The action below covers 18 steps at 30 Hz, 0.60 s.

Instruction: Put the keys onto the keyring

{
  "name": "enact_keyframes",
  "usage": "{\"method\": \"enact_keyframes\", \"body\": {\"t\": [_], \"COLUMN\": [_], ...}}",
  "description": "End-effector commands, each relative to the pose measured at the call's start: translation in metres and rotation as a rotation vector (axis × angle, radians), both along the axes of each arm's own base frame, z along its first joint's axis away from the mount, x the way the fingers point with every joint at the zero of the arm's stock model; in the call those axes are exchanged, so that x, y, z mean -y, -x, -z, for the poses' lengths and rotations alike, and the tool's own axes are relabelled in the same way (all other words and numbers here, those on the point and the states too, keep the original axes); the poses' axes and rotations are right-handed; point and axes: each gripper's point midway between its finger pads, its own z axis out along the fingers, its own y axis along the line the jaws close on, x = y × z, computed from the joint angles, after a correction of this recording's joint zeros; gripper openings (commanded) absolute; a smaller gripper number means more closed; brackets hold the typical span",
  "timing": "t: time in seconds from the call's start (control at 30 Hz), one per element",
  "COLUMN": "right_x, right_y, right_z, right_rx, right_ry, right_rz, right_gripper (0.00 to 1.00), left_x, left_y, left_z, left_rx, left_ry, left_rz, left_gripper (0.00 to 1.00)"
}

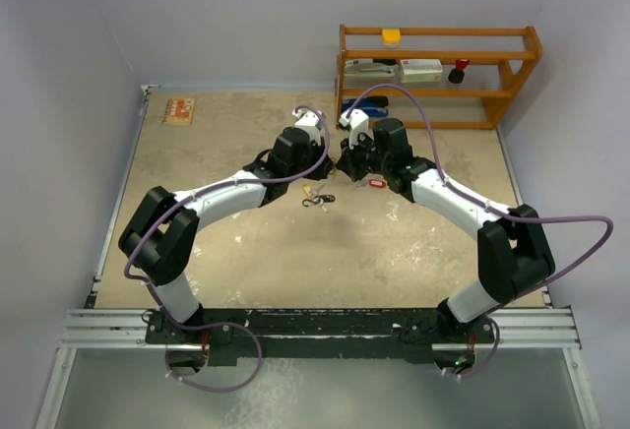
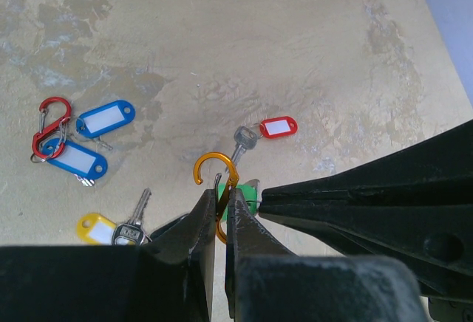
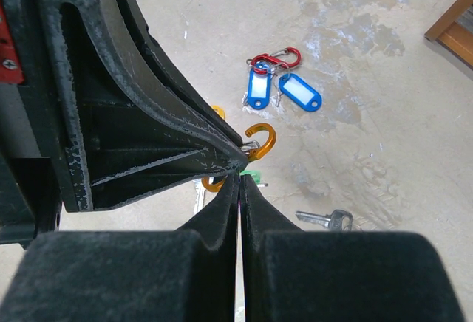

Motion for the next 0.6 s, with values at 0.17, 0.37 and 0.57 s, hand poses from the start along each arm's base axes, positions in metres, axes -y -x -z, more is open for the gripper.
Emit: {"method": "enact_keyframes", "body": {"t": [0.17, 0.37, 0.57], "right_x": [-0.0043, -0.0072, -0.0091], "right_y": [0.0017, 0.0054, 0.0089], "right_z": [-0.0022, -0.0006, 0.0021], "right_rx": [0.021, 0.019, 0.012], "right_ry": [0.01, 0.013, 0.02], "right_rz": [-0.023, -0.037, -0.047], "right_gripper": [0.0, 0.0, 0.0], "left_x": [0.0082, 0.0084, 0.008], "left_y": [-0.0092, -0.0094, -0.0095], "left_z": [-0.0313, -0.0305, -0.0305], "left_rx": [0.078, 0.077, 0.078], "left_ry": [0.042, 0.042, 0.04], "left_rz": [0.001, 0.001, -0.001], "left_gripper": [0.0, 0.0, 0.0]}}
